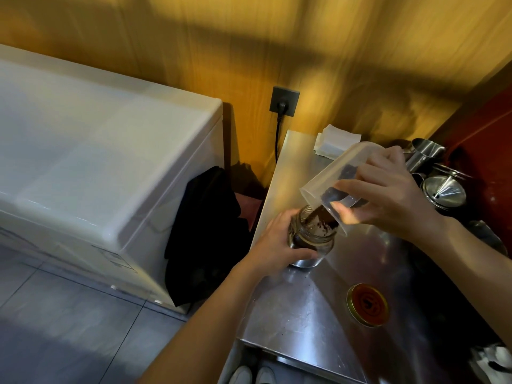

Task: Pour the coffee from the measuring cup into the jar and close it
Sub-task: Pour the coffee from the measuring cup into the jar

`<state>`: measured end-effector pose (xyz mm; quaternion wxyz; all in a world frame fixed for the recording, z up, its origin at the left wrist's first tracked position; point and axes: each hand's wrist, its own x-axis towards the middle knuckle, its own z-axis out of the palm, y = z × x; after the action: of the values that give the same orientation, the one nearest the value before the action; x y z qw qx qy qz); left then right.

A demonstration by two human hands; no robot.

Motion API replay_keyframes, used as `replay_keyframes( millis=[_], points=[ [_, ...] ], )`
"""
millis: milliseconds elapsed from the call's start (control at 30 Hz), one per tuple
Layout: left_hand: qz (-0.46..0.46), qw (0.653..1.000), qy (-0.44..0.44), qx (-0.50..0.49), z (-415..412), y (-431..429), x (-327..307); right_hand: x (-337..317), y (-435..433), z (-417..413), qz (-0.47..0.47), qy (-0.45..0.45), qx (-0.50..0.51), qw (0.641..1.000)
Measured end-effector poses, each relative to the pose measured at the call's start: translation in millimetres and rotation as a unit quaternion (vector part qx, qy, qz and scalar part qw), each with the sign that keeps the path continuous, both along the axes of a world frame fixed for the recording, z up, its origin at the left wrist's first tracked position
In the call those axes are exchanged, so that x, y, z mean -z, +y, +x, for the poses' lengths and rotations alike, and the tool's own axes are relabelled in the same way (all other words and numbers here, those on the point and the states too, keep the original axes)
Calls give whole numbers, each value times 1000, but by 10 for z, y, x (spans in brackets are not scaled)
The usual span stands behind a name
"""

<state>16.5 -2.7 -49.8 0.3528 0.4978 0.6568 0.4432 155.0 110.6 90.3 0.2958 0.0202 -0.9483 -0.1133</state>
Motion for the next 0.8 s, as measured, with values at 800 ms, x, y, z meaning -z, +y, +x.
replay_keyframes(
  millis=[800],
  points=[
    [6, 1000, -10, 5, 3, -12, -9, 1, -55, -11, 8, -14, -24, 1000]
  ],
)
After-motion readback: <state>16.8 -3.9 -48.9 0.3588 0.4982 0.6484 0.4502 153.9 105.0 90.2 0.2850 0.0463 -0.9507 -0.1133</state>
